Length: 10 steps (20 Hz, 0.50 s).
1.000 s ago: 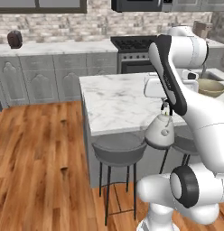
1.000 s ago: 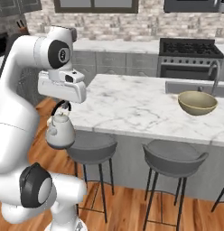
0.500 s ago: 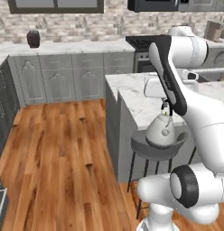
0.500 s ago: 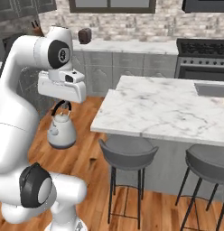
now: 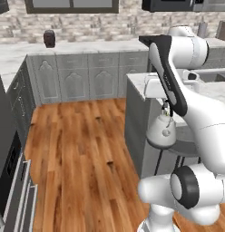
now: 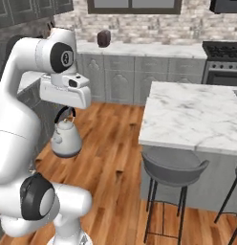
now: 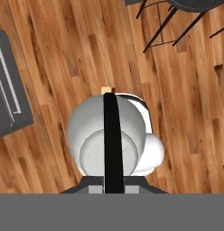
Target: Pick the kettle and bowl and place them in the sink. Then turn on the water.
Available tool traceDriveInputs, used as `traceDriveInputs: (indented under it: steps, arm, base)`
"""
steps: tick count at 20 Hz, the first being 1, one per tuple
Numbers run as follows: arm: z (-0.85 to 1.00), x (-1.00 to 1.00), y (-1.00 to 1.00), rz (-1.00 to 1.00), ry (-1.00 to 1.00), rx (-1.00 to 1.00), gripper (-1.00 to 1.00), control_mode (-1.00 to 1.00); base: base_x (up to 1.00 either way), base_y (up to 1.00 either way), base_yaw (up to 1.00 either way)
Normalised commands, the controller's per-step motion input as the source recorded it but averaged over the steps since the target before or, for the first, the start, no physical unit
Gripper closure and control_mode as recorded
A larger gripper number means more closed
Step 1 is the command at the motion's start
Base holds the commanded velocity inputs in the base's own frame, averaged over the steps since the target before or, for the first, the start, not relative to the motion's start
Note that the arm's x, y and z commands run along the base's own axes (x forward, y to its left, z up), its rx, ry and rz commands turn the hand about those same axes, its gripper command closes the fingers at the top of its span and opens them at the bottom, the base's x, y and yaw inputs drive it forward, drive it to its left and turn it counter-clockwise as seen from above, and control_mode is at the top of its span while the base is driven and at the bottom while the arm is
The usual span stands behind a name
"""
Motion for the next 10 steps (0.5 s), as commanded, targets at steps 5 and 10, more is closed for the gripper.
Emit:
traceDriveInputs:
  steps: [5,10]
  arm:
    - [0.0,0.0,0.0,0.0,0.0,0.0,1.0,1.0]
    - [0.0,0.0,0.0,0.0,0.0,0.0,1.0,1.0]
  base:
    - [0.52,0.38,0.0]
    - [0.98,0.01,0.08]
